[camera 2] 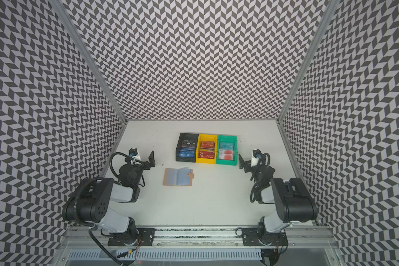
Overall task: Take the credit cards out of the card holder
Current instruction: Reset both arms
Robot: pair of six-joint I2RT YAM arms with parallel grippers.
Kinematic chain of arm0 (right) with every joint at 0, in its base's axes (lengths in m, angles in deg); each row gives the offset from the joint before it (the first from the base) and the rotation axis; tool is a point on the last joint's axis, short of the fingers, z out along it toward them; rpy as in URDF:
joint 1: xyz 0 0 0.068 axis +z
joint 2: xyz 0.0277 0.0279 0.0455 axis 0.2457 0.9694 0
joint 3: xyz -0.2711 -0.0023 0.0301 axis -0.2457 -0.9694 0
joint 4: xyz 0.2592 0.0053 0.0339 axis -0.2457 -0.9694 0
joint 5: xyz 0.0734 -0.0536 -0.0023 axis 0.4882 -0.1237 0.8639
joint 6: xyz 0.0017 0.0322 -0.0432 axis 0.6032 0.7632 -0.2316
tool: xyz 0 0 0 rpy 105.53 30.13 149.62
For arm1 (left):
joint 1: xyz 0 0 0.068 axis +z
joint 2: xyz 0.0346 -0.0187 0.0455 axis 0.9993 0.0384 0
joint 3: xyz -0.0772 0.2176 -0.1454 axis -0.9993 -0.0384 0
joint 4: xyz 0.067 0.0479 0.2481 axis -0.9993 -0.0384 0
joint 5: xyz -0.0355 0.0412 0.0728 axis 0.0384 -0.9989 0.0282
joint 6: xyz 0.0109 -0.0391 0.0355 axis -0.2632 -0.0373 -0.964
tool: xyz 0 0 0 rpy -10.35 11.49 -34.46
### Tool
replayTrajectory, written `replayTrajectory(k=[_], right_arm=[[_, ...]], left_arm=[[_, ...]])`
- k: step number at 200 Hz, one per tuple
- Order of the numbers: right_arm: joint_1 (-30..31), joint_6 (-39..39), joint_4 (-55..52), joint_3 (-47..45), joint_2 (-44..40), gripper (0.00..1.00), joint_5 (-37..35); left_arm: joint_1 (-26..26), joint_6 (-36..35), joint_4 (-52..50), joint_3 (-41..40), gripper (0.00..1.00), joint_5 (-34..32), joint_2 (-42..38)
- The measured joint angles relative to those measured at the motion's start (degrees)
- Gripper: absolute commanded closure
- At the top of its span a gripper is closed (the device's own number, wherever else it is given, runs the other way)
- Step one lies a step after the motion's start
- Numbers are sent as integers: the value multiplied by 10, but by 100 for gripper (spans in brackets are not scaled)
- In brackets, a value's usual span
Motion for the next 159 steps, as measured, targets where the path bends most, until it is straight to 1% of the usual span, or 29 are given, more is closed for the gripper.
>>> replayTrajectory(k=[71,159], right_arm=[[0,1,23,-2,3,1,0],[0,2,23,-2,4,1,1]], left_arm=[[0,0,0,0,0,0,0],[0,0,0,0,0,0,0]])
